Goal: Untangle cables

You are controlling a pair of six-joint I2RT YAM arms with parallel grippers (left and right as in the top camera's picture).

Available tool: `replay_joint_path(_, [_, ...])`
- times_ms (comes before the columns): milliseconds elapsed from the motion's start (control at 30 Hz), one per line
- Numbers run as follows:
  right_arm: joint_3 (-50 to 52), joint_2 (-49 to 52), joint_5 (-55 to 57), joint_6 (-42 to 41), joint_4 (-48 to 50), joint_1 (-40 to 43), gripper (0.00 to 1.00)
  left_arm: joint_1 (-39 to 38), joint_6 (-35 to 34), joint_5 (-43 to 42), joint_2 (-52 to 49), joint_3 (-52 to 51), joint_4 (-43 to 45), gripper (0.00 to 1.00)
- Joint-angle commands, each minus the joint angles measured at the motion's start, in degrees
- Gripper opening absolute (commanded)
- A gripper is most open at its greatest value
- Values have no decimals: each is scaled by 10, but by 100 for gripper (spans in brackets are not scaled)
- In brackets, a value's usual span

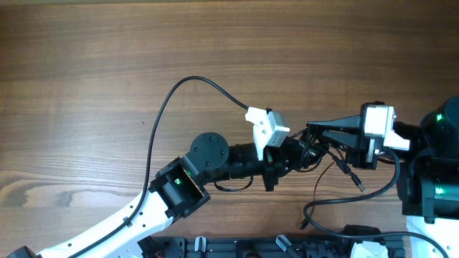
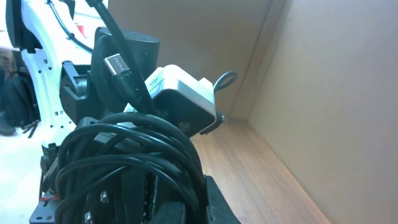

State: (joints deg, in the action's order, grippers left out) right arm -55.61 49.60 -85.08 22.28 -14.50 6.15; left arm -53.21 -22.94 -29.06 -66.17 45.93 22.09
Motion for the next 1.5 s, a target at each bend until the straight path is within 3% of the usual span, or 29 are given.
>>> replay_joint_path(0, [-3,1,-9,-19,4,-2,4,3,18,-2,-3,6,-7,4])
replay_joint_path(167, [-3,1,82,-85,3,-2,4,52,15,87,11,6,-23,4])
replay_joint_path(400, [-3,1,134,-111,3,-2,4,100,16,262,92,6,-64,4])
replay_joint_path(667, [-3,14,337,-296,-29,-2,4,100,-3,475,175,6,-69,4])
replay_joint_path(767, [-3,44,342,-390,-47,-2,4,100,-11,482,191,6,-69,4])
replay_joint_path(900, [-3,91,342,-483,-48,-2,4,99,-78,482,190,6,-69,4])
replay_joint_path(1033, [-3,106,341,-493,-51,-2,4,99,-93,508,190,6,-74,4])
replay_joint_path(1100, [-3,106,343,-495,-41,-2,4,99,-93,556,190,6,-111,4])
replay_joint_path(1200, [-3,106,343,-495,-23,-2,4,99,-93,627,190,6,-236,4])
replay_joint_path(1400, [-3,106,343,-510,15,-2,4,99,-93,614,190,6,-435,4])
replay_joint_path(1433, [-3,106,342,-509,17,-2,4,99,-93,586,190,6,-465,14])
replay_joint_path(1467, [-3,106,342,-508,18,-2,4,99,-92,551,190,6,-486,36])
